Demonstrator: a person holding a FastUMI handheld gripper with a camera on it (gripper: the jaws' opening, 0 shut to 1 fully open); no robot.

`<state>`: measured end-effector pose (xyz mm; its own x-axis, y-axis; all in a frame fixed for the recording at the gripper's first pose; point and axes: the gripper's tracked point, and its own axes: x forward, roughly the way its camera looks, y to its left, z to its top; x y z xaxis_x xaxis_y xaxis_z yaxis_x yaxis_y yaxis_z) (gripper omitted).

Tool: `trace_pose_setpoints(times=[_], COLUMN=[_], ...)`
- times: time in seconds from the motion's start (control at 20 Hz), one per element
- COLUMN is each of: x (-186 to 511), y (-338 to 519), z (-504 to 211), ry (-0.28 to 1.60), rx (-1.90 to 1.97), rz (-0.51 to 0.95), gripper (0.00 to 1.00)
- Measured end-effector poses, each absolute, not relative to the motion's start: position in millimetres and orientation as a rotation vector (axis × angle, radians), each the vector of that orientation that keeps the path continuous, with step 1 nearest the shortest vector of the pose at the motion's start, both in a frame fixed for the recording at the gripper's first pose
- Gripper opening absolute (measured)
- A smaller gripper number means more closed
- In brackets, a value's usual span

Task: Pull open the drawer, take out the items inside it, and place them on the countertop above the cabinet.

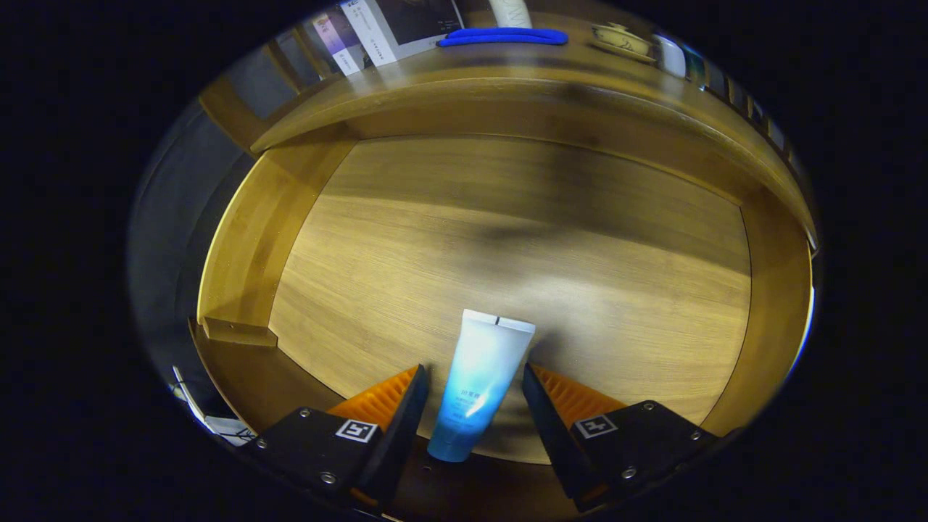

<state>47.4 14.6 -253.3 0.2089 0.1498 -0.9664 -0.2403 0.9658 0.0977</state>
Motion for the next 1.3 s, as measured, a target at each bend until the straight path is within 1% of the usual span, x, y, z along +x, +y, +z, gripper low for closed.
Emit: trace_pose_setpoints(times=[0.35,0.5,0.6,0.7,0.95,1.3], x=[46,47,46,50,66,69], y=[7,6,9,15,22,19], z=[-258,-255,-254,-247,-226,-205], ry=[1.311,1.286,1.259,1.207,1.023,0.905], rx=[-0.244,-0.265,-0.248,-0.237,-0.225,-0.141], rz=[0.294,0.322,0.344,0.363,0.383,0.356], gripper=[0.67,0.55,0.51,0.49,0.49,0.49])
